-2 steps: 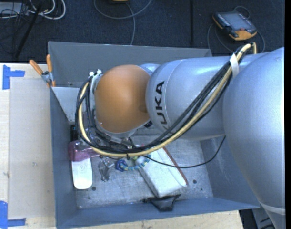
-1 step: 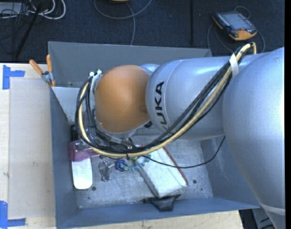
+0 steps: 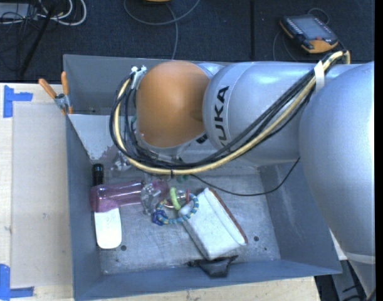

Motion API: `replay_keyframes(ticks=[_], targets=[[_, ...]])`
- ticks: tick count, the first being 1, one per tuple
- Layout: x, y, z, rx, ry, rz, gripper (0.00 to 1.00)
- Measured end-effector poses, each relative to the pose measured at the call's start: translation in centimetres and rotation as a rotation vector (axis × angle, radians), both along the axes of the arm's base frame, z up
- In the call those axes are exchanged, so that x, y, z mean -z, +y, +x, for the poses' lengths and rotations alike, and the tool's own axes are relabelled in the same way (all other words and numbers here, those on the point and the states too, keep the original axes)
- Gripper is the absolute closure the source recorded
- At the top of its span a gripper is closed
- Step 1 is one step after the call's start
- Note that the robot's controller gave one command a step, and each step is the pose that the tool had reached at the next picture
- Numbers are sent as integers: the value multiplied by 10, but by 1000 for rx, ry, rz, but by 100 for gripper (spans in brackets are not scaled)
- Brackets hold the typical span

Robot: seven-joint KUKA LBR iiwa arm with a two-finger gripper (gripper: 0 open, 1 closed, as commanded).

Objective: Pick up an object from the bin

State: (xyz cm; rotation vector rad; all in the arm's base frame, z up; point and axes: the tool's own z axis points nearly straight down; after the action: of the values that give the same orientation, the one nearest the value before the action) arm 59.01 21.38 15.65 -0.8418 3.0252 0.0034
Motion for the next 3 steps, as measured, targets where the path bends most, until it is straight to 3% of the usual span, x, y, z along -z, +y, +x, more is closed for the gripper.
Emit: replay_keyframes(ticks=[1,2,3], targets=[[2,-12,32,-32,-4,-2,0],[62,-9,-9,100,-3,-1,0],[85,-31,0,124,4,-1,0]])
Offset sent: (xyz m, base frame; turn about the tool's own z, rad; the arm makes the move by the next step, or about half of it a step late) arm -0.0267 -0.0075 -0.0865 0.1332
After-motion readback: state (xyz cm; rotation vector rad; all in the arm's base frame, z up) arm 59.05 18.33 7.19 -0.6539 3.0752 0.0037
